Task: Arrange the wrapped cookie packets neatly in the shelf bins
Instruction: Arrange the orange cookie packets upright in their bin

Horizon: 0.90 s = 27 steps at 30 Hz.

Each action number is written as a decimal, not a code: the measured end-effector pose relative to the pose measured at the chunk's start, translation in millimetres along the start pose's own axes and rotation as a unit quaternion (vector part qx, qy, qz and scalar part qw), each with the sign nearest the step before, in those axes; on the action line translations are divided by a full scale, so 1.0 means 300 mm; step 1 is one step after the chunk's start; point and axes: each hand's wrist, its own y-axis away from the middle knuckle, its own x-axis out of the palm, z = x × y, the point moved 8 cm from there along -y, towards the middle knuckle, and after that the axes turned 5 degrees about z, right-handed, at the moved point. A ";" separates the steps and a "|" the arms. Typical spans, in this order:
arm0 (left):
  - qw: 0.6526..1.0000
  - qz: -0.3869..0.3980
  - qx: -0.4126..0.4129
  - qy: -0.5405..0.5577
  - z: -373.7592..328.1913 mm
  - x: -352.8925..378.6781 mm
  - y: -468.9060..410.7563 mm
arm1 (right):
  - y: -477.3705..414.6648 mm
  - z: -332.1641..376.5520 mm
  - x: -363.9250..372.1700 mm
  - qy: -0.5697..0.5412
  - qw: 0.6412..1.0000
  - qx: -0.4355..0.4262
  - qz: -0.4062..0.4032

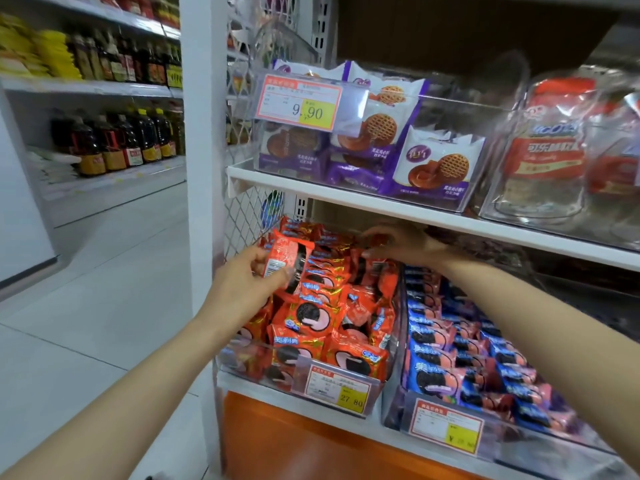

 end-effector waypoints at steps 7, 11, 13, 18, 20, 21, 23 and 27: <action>0.999 -0.031 -0.018 0.028 0.016 -0.053 -0.023 | -0.034 0.014 0.018 0.107 0.991 0.047 0.059; 0.999 -0.031 -0.034 0.026 0.036 -0.070 -0.021 | 0.142 0.224 -0.097 -0.039 0.998 0.038 0.038; 0.999 -0.029 -0.039 0.022 0.041 -0.073 -0.017 | 0.225 0.294 -0.141 -0.119 0.992 0.039 -0.015; 0.999 -0.023 -0.045 0.012 0.040 -0.052 -0.010 | 0.043 0.095 -0.070 -0.163 0.978 -0.036 -0.122; 0.999 -0.019 -0.043 0.013 0.033 -0.040 -0.009 | -0.025 0.128 -0.011 -0.146 0.985 -0.043 -0.086; 0.999 -0.019 -0.040 0.014 0.028 -0.036 -0.008 | -0.048 0.153 0.016 -0.133 0.988 -0.048 -0.065; 0.999 -0.018 -0.031 0.011 0.016 -0.031 -0.006 | -0.076 0.204 0.039 -0.043 0.996 -0.058 -0.041; 0.999 -0.018 -0.031 0.011 0.018 -0.039 -0.006 | -0.077 0.208 0.053 -0.025 0.995 -0.088 0.038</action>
